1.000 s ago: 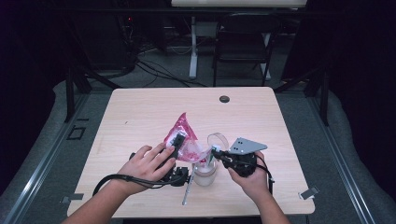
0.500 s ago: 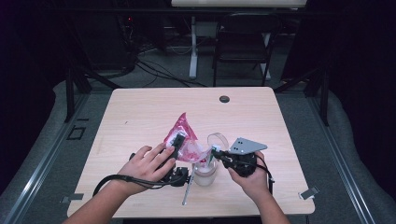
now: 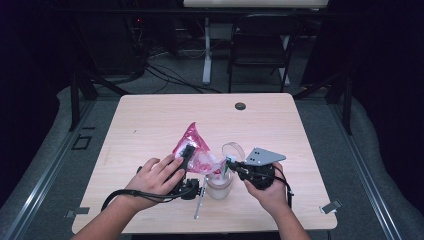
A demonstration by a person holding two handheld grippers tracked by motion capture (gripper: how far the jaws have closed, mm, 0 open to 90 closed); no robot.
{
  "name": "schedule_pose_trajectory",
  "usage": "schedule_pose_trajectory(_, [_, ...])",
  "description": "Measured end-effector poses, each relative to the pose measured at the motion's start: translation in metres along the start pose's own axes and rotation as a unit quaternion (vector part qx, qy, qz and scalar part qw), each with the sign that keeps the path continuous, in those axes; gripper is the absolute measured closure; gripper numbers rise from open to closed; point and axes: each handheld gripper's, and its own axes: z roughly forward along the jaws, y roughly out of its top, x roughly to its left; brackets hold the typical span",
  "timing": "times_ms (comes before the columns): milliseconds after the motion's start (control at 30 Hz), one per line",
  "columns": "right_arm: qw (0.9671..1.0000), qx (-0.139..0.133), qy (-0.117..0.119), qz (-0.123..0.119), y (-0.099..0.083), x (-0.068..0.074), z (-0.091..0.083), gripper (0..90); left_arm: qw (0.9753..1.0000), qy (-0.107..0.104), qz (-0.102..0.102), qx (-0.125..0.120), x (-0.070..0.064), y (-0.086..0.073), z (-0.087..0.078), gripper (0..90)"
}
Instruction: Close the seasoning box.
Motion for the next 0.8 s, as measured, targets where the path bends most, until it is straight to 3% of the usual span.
schedule_pose_trajectory(800, [1.0,-0.004,-0.001,-0.003,0.0003,0.0,-0.0016,89.8,0.9988,-0.013,-0.048,0.005,-0.0032,-0.0035,0.0012,65.3])
